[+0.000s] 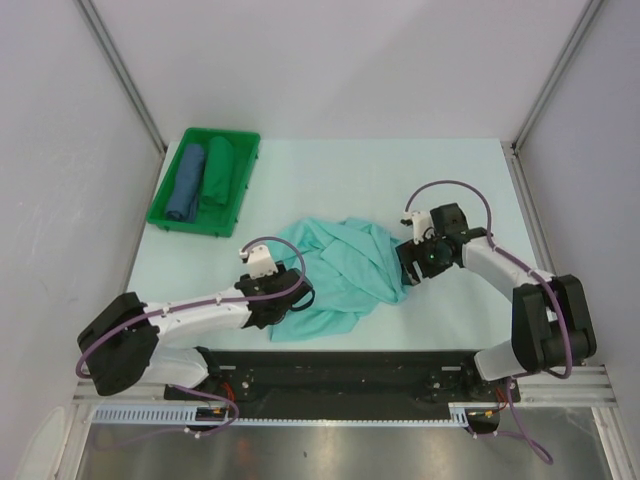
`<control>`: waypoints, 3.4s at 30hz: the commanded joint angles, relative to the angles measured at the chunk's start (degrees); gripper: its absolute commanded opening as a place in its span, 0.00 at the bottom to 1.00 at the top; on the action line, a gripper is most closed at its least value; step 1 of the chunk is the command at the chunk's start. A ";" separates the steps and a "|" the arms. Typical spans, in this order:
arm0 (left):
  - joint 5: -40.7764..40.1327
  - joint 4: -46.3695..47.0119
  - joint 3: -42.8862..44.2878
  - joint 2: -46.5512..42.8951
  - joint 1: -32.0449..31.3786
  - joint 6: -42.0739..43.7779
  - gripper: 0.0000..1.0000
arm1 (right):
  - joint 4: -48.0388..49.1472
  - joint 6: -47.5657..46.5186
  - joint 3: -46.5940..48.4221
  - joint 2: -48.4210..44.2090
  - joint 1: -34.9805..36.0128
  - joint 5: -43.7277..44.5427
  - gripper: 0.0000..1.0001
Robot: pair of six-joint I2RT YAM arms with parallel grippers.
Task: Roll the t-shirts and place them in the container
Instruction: Flatten out the T-shirt at the center of the board.
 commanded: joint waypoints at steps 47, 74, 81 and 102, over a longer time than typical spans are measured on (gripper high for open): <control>14.02 13.41 15.30 -0.71 15.06 27.36 0.64 | -5.67 11.23 41.07 11.61 -13.45 -4.75 0.00; 11.95 17.04 32.68 21.13 21.04 31.28 0.00 | 0.03 12.37 37.82 12.68 -18.54 -7.12 0.00; 6.48 12.73 44.19 10.74 23.32 40.35 0.00 | 8.20 19.29 41.67 6.44 -25.22 -13.46 0.00; 25.27 5.21 51.37 5.81 26.75 40.64 0.00 | -11.20 16.69 51.80 17.32 -35.86 -27.44 0.00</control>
